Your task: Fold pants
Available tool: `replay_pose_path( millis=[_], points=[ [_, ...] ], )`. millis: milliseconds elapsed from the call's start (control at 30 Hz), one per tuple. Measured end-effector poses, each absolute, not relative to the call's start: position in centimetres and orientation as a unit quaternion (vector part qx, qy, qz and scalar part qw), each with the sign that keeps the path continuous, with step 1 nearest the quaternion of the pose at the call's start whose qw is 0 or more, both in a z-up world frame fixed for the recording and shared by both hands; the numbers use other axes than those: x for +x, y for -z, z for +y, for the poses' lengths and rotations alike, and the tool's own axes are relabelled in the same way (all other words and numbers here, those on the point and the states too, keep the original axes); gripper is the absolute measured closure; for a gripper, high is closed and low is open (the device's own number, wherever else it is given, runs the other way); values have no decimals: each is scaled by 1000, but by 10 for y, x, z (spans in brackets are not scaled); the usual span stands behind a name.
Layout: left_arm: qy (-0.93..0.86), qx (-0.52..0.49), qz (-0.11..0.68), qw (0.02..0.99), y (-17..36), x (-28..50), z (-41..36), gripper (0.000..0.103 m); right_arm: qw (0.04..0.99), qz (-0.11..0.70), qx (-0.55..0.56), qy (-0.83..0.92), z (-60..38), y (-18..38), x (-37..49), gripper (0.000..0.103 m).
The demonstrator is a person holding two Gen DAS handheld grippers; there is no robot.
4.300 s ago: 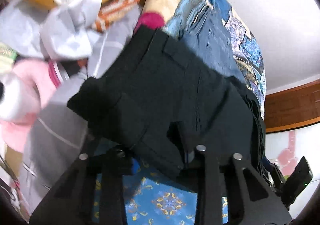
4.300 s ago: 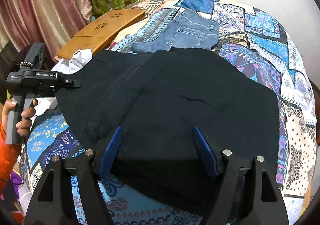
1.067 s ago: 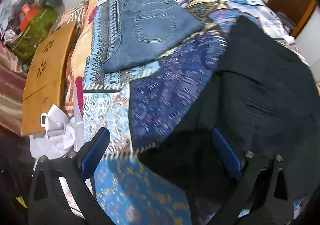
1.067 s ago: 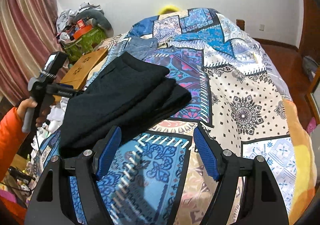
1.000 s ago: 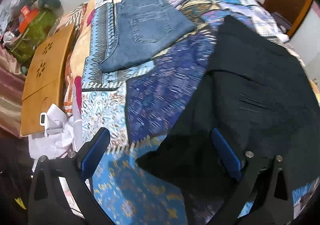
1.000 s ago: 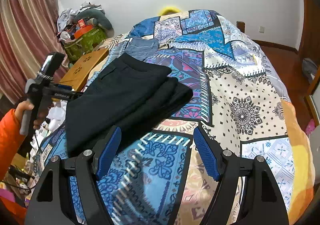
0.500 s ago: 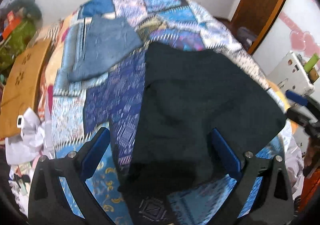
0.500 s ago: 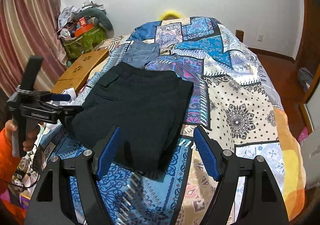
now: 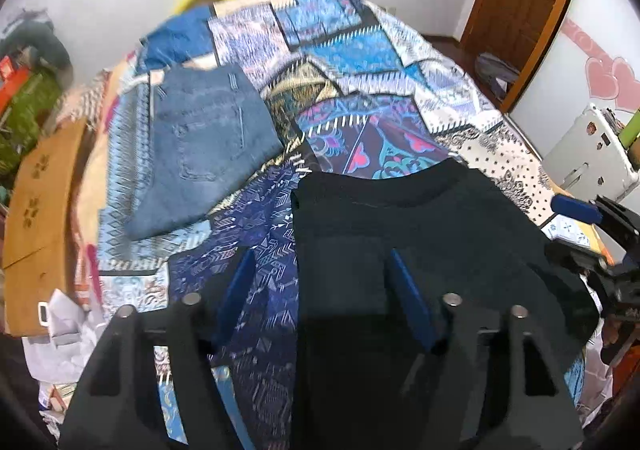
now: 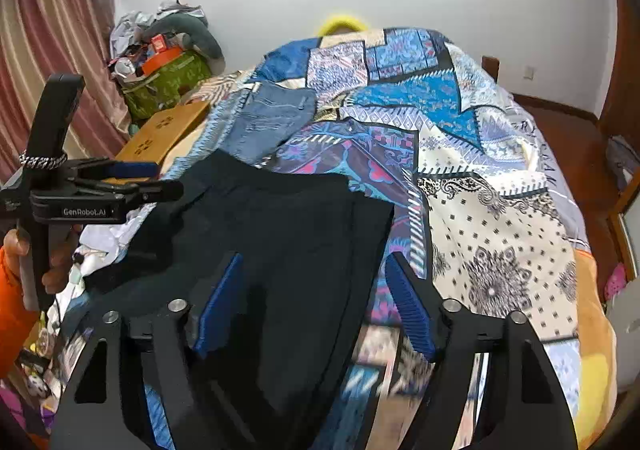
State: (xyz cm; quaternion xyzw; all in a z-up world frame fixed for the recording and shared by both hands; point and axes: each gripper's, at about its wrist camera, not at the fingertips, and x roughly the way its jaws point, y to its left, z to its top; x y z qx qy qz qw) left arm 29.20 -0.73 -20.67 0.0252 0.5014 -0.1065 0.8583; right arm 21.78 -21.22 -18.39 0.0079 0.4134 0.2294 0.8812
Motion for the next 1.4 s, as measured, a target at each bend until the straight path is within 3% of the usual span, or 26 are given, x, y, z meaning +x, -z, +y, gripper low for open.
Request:
replay_pose_path(
  millis=[133, 167, 200, 300, 567, 800, 1200, 1400],
  points=[
    [131, 9, 521, 843, 223, 308, -7, 36, 870, 436, 16, -230, -210, 199, 249, 46],
    [140, 3, 526, 839, 227, 311, -7, 40, 867, 443, 17, -230, -210, 203, 256, 49],
    [148, -2, 527, 837, 229, 313, -8, 52, 862, 452, 16, -230, -209, 209, 263, 51],
    [155, 0, 516, 843, 225, 315, -15, 62, 847, 471, 23, -246, -206, 222, 272, 64],
    [169, 63, 459, 870, 206, 315, -40, 68, 881, 414, -12, -229, -210, 214, 255, 82],
    [145, 80, 478, 862, 240, 331, -44, 58, 875, 437, -1, -206, -214, 226, 268, 82],
    [110, 120, 423, 891, 184, 294, -46, 47, 886, 412, -3, -214, -211, 182, 244, 76],
    [135, 106, 421, 891, 172, 265, -48, 41, 885, 395, -24, -247, -191, 163, 214, 63]
  ],
)
